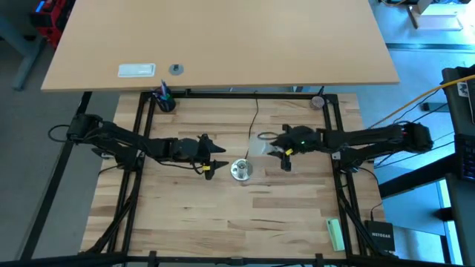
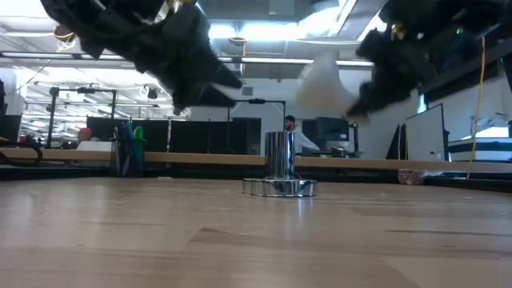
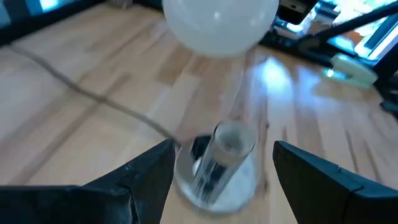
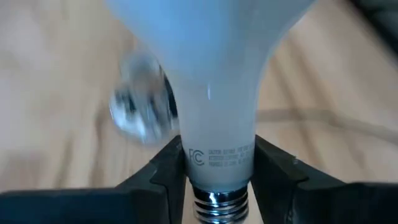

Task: Screw lightbulb
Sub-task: Insert the lightbulb into the lamp

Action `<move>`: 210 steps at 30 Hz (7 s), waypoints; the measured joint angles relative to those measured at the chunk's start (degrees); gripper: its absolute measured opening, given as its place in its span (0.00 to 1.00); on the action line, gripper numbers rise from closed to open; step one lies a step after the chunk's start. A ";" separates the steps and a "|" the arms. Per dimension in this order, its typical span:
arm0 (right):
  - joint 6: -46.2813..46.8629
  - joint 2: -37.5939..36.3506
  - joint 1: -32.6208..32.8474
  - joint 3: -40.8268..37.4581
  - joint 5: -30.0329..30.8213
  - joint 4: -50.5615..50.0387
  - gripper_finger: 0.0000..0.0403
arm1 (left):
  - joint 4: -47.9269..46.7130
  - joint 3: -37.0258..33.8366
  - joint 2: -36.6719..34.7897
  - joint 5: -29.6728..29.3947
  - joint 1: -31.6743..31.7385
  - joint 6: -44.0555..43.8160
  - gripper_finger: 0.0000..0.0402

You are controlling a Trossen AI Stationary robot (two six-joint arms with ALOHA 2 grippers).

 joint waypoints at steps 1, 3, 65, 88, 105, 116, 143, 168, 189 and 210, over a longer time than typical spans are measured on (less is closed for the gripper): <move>0.68 -0.73 0.00 0.00 0.00 2.37 0.35 | 0.02 0.88 0.00 0.00 0.01 0.41 0.65; 2.04 -1.21 0.02 0.02 -0.05 7.80 0.35 | 0.05 2.71 0.00 0.00 0.02 1.42 0.65; 7.63 8.92 3.76 3.74 -7.52 33.36 0.79 | 16.48 20.28 11.48 1.25 2.07 12.22 0.37; 2.21 37.36 10.14 -8.00 -0.68 56.79 0.84 | 0.50 20.02 8.94 -41.32 -17.71 5.95 0.37; -0.22 56.14 7.26 2.20 -3.40 69.56 0.80 | 0.23 20.02 11.63 -50.29 -20.53 -1.76 0.37; -0.77 56.40 7.11 3.23 -0.02 68.85 0.44 | -3.10 20.00 11.63 -51.33 -19.07 -2.08 0.37; 8.32 29.91 7.17 3.17 -0.33 46.53 0.44 | 24.22 19.97 19.23 -29.08 -7.82 8.07 0.37; 5.95 29.52 7.13 3.15 -1.66 43.67 0.44 | 15.62 20.24 23.33 -25.16 -7.10 1.88 0.36; 5.28 29.52 7.21 2.78 0.38 40.25 0.44 | 9.09 21.40 25.27 -20.28 -6.85 1.61 0.35; 6.51 37.91 7.13 2.97 2.63 47.23 0.44 | 8.48 19.34 26.03 -20.30 -6.01 0.15 0.34</move>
